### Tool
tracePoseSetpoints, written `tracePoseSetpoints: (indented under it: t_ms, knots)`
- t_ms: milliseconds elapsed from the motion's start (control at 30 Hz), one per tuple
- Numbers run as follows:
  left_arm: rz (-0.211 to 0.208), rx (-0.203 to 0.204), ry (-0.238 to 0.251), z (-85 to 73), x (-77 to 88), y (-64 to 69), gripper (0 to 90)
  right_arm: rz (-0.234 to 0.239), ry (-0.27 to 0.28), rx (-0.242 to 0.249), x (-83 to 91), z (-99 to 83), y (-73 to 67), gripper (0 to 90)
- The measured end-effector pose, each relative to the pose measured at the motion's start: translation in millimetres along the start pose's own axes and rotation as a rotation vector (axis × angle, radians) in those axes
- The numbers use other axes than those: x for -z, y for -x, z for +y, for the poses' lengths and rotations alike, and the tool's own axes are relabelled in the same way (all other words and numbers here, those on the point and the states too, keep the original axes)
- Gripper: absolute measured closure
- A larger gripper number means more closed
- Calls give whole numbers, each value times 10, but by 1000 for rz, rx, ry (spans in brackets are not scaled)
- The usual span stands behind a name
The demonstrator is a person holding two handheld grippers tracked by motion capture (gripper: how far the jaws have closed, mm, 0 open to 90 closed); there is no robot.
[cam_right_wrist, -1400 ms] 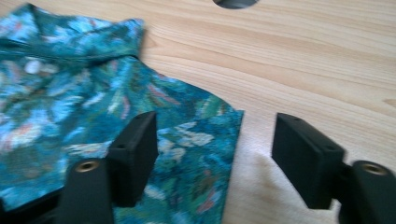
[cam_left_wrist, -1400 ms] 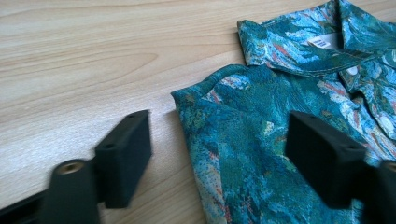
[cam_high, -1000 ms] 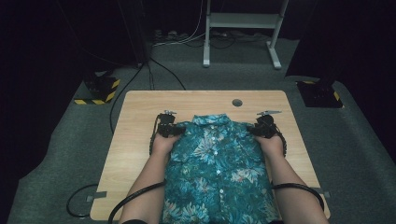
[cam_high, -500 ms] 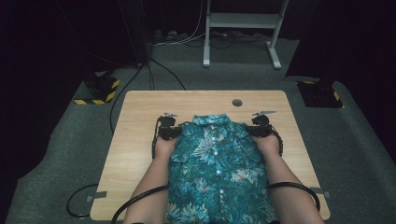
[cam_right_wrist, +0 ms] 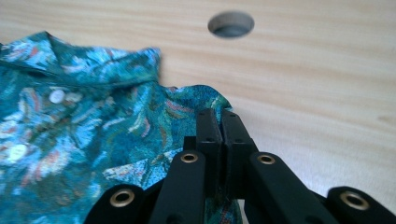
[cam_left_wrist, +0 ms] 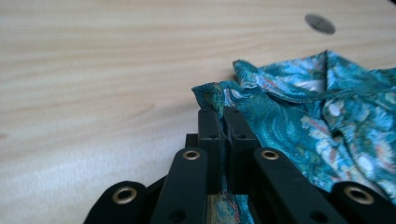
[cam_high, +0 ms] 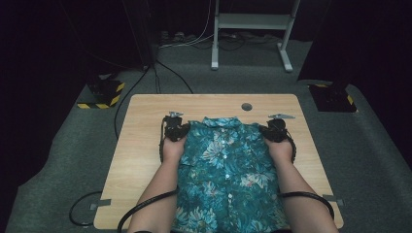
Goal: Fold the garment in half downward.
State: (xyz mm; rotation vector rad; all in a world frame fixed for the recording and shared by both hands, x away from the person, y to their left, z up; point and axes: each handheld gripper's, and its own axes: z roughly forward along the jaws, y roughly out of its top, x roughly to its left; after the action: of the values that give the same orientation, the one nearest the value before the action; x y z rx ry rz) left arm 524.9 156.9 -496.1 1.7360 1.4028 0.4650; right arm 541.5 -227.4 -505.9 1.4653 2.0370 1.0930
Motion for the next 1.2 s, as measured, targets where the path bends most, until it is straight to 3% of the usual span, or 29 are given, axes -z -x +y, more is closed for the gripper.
tracePoseSetpoints:
  t_ms: [367,500,800,900,1200]
  knots:
    - [7,-22,107,321,224,45,875,19,119,-17,188,258,-48,880]
    - [5,-34,137,370,281,80,876,23,162,-18,272,343,-83,880]
    - [-9,-20,187,260,407,126,876,32,181,-21,365,245,-146,879]
    - [-24,-13,202,196,486,167,876,44,200,-13,449,202,-205,879]
    - [-35,-43,255,-14,780,316,875,76,241,-9,787,12,-348,879]
